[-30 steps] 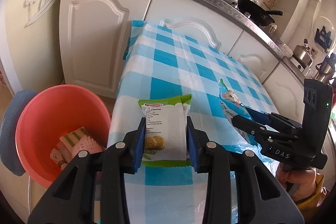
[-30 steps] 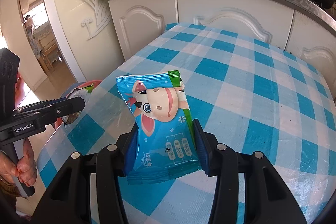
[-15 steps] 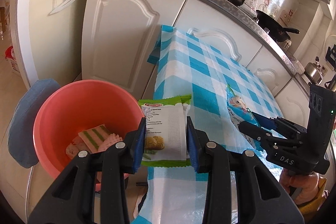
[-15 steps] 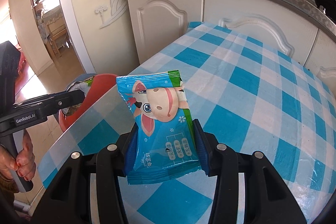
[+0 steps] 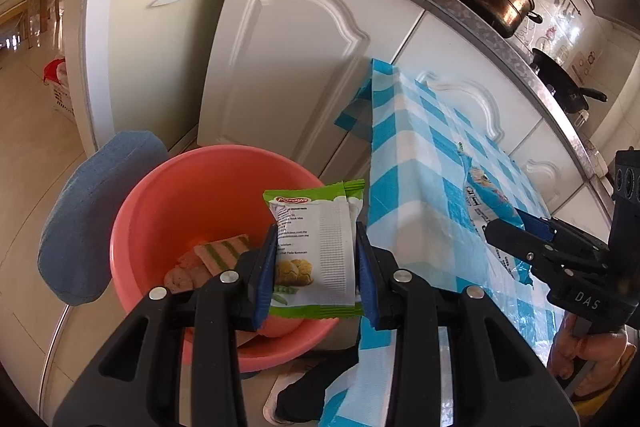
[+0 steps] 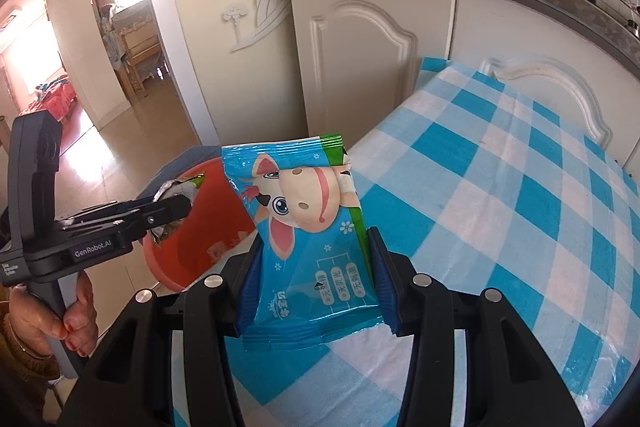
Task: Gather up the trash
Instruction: 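Carry the snack bag and wipes pack over the red bucket, then open both tools to drop the snack bag and wipes pack into the bucket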
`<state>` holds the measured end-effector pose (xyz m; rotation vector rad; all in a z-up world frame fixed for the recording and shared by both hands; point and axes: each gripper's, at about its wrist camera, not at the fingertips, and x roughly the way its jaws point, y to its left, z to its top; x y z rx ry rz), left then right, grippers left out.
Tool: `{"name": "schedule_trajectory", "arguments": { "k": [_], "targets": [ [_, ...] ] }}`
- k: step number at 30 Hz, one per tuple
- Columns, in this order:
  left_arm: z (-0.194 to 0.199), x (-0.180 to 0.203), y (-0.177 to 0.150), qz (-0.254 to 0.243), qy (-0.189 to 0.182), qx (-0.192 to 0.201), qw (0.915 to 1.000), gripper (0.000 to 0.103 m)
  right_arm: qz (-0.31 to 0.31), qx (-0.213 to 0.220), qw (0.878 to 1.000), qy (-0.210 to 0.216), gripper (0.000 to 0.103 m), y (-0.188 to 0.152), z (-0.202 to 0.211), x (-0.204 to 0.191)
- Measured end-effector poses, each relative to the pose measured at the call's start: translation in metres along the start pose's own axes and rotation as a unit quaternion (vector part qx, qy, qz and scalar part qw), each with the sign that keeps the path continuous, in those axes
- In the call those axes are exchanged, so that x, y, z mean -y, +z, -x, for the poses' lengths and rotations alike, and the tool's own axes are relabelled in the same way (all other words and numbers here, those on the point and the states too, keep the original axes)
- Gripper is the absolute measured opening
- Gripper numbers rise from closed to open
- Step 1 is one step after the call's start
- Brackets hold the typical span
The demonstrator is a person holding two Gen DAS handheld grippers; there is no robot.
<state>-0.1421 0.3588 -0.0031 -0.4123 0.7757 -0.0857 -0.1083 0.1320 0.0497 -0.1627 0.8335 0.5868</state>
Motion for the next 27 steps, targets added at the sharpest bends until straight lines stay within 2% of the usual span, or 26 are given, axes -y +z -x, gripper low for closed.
{"name": "schedule_trajectory", "arguments": {
  "k": [7,17,19,20,21,22,23,27],
  "targets": [
    [-0.007,-0.023,0.002,0.03,0.02,0.001,0.9993,0.037,0.022,-0.012,0.999,0.038,0.049,0.019,-0.025,-0.03],
    [-0.02,-0.048,0.001,0.055,0.042,-0.007,0.9975,0.037,0.047,-0.032,0.997,0.061,0.05,0.037,-0.073,-0.059],
    [-0.025,-0.05,-0.001,0.055,0.045,-0.013,0.9974,0.037,0.048,-0.049,0.996,0.065,0.054,0.038,-0.085,-0.06],
    [-0.028,-0.052,-0.002,0.053,0.048,-0.017,0.9973,0.039,0.039,-0.052,0.996,0.067,0.057,0.039,-0.087,-0.058],
    [-0.031,-0.052,-0.003,0.05,0.054,-0.022,0.9971,0.054,0.026,-0.045,0.996,0.072,0.067,0.041,-0.086,-0.054],
    [-0.035,-0.053,-0.005,0.048,0.064,-0.027,0.9964,0.065,0.012,-0.032,0.996,0.078,0.077,0.041,-0.081,-0.049],
    [-0.036,-0.053,-0.007,0.05,0.072,-0.027,0.9958,0.08,0.0,-0.022,0.997,0.079,0.08,0.042,-0.077,-0.043],
    [-0.034,-0.054,-0.009,0.055,0.084,-0.021,0.9947,0.087,-0.052,-0.005,0.995,0.087,0.082,0.035,-0.061,-0.015]
  ]
}}
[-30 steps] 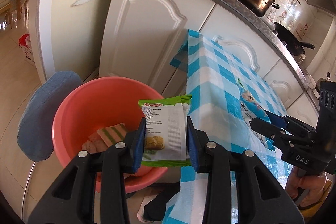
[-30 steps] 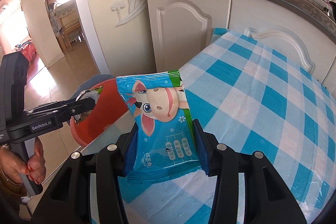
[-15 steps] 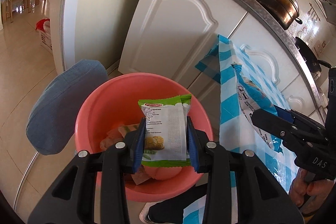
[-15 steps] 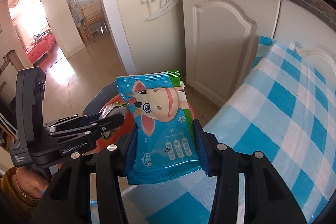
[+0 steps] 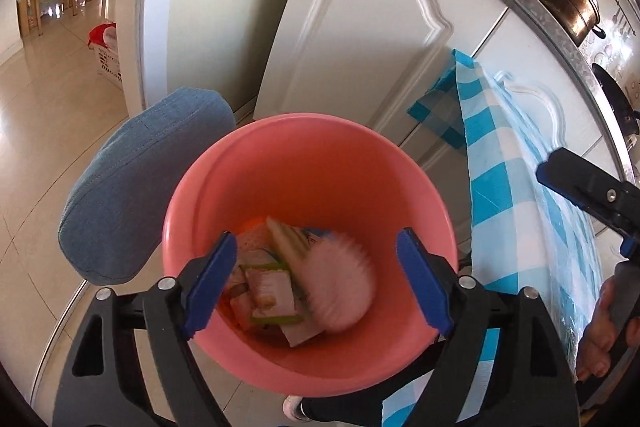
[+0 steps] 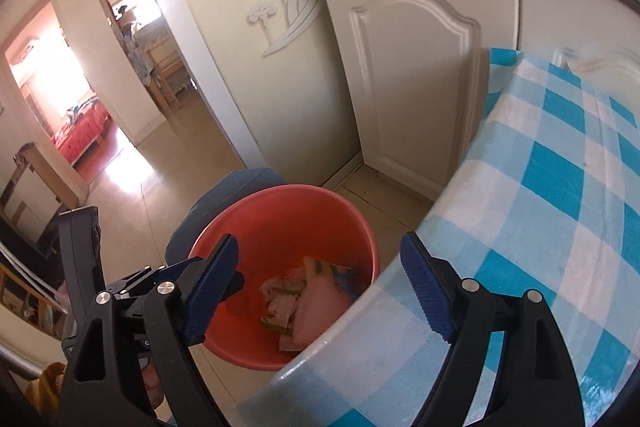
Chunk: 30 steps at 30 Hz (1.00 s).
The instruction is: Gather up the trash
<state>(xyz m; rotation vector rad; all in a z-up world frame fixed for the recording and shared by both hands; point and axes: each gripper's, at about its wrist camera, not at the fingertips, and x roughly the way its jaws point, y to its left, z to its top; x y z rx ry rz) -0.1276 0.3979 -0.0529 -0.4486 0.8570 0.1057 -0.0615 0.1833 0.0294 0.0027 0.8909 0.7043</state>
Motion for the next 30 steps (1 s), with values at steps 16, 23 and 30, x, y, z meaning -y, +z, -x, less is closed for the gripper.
{"name": "schedule_trajectory", "arguments": {
  "k": [16,23,30],
  "targets": [
    [0.036,0.046,0.019,-0.066,0.04,0.022,0.9968,0.099,-0.129,0.06,0.987,-0.08,0.09,-0.043,0.09,0.088],
    [0.06,0.094,0.016,-0.11,0.012,0.061,0.992,0.099,-0.147,0.094,0.972,-0.155,0.091,-0.059,0.143,0.115],
    [0.087,0.168,0.006,-0.168,-0.057,0.078,0.981,0.099,-0.149,0.146,0.951,-0.228,0.093,-0.071,0.211,0.124]
  ]
}}
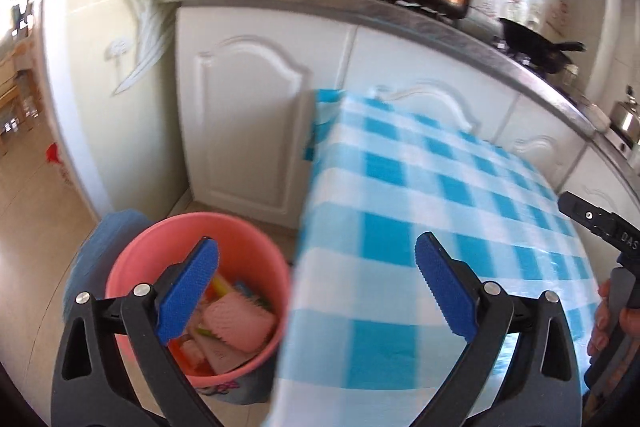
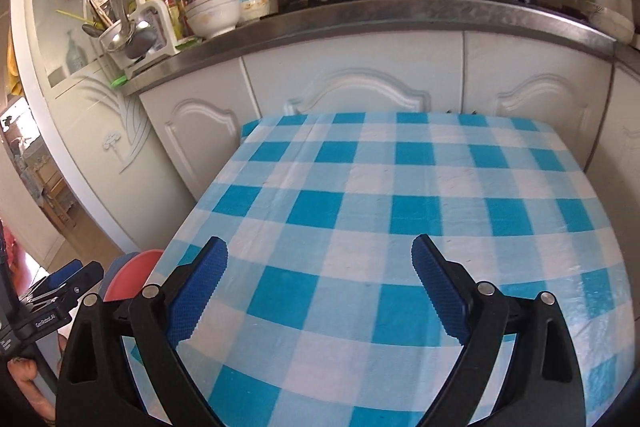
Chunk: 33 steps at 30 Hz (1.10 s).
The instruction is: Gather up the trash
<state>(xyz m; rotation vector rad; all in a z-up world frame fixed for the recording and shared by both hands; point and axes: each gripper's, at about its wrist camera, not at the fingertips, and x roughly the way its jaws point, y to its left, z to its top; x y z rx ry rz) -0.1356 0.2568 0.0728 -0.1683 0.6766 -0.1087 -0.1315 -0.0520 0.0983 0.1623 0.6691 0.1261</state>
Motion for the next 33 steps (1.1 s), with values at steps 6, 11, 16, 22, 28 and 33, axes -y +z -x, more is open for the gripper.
{"name": "schedule_trajectory", "arguments": {
  "k": [6,11,16,22,28,33],
  "targets": [
    [0.024,0.06,0.013,-0.019,-0.063,0.02,0.9977,0.099,-0.004,0.063,0.997,-0.042,0.093,0.009,0.061,0.024],
    [0.053,0.103,0.025,-0.029,-0.094,0.049,0.9939,0.099,-0.014,0.119,0.991,-0.066,0.098,0.017,0.116,0.039],
    [0.083,0.141,0.04,-0.051,-0.107,0.08,0.9898,0.099,-0.021,0.162,0.982,-0.096,0.098,0.022,0.161,0.048],
    [0.109,0.171,0.052,-0.077,-0.102,0.108,0.9859,0.099,-0.039,0.195,0.972,-0.128,0.098,0.026,0.202,0.053],
    [0.127,0.188,0.057,-0.084,-0.08,0.126,0.9853,0.099,-0.038,0.225,0.963,-0.146,0.098,0.024,0.232,0.049],
    [0.138,0.197,0.053,-0.1,-0.067,0.142,0.9826,0.099,-0.034,0.248,0.955,-0.16,0.098,0.021,0.252,0.043]
  ]
}}
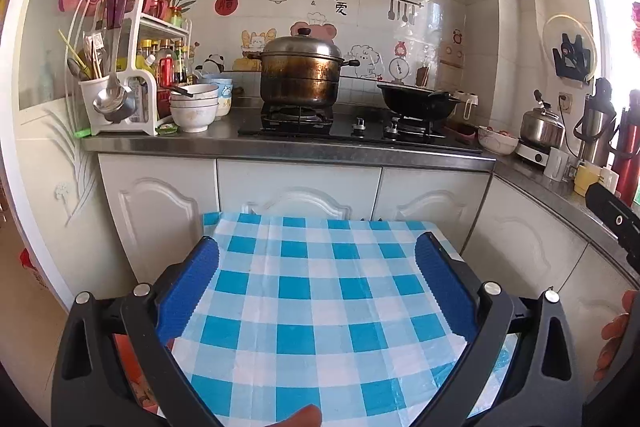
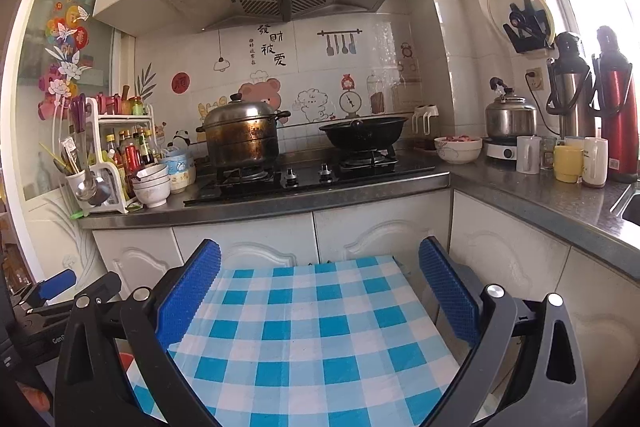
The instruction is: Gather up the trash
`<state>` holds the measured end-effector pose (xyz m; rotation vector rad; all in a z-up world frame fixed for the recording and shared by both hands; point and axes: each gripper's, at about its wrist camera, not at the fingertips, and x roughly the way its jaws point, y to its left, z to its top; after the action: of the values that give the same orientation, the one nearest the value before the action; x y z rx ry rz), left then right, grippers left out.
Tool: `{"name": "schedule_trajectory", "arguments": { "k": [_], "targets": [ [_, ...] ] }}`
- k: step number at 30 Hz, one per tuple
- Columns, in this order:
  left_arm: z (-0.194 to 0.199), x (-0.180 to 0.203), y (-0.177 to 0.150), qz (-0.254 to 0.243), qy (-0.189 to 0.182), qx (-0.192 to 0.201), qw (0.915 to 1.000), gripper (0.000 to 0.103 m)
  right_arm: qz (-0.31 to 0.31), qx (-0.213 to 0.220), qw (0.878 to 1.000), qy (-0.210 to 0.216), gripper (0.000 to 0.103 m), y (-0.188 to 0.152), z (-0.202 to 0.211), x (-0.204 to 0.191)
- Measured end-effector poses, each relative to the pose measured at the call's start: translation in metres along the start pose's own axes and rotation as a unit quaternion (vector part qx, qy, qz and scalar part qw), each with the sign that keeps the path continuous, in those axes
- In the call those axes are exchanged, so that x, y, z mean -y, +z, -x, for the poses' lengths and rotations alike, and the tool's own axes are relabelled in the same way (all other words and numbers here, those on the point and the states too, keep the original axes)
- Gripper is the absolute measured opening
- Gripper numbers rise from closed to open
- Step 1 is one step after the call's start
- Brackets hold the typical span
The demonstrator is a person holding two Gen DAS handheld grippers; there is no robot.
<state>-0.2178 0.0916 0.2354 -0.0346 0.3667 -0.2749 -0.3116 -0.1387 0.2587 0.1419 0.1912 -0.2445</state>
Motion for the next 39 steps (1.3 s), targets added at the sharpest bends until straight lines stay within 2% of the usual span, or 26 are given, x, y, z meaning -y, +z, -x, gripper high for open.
{"name": "schedule_trajectory", "arguments": {
  "k": [14,39],
  "targets": [
    [0.027,0.016,0.0,-0.026,0.033,0.047,0.998,0.099,0.002,0.047,0.999,-0.014,0.098,0.012,0.043,0.003],
    [0.033,0.021,-0.005,-0.03,0.025,0.051,0.9979,0.099,-0.007,0.069,0.997,-0.024,0.098,0.018,0.066,0.011]
  ]
}}
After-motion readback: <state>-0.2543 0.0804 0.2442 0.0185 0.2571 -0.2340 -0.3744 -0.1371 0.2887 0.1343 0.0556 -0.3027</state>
